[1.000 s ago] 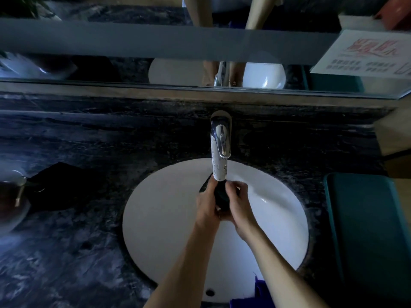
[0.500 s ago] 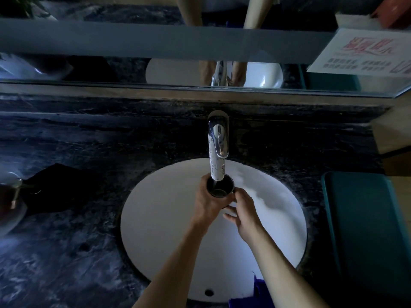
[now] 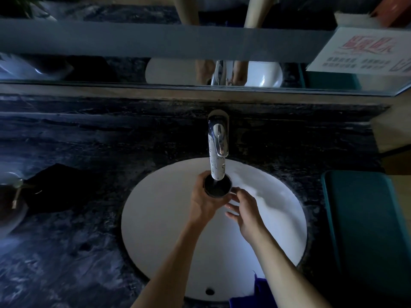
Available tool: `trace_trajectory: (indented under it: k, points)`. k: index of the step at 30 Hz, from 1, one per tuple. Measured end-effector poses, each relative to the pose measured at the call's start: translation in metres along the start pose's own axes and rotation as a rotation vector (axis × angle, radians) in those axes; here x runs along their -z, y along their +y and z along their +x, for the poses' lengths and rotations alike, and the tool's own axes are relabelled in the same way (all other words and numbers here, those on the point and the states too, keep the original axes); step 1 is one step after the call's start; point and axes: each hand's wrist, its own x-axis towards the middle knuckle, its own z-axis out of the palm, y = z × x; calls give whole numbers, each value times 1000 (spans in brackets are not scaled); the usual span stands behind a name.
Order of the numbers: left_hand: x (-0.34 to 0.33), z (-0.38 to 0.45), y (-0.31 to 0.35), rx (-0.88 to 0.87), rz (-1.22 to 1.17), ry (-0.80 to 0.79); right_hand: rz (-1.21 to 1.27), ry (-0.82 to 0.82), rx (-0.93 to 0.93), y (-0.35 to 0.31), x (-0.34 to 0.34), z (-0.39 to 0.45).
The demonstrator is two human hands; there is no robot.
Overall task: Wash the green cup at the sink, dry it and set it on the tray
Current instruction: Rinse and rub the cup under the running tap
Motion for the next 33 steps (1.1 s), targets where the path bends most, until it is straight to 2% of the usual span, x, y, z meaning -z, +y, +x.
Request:
trace_trajectory:
  k: [2, 6, 9, 13, 17, 21, 33]
  points:
    - [2, -1, -2, -6, -28, 39, -2, -4, 10, 0, 0, 0]
    - [1, -2, -4, -7, -8, -3, -3, -6, 30, -2, -2, -1]
    - [2, -2, -5, -16, -47, 30, -2, -12, 35, -3, -3, 1]
    - [2, 3, -6, -43, 14, -70, -16, -11, 44, -6, -3, 0]
    - [5, 7, -9, -40, -11, -17, -14, 9, 41, -5, -1, 1]
    - [6, 7, -8, -66, 43, -82, -24, -3, 36, -5, -1, 1]
    - [7, 4, -14, -99, 28, -76, -36, 0, 54, -2, -3, 5]
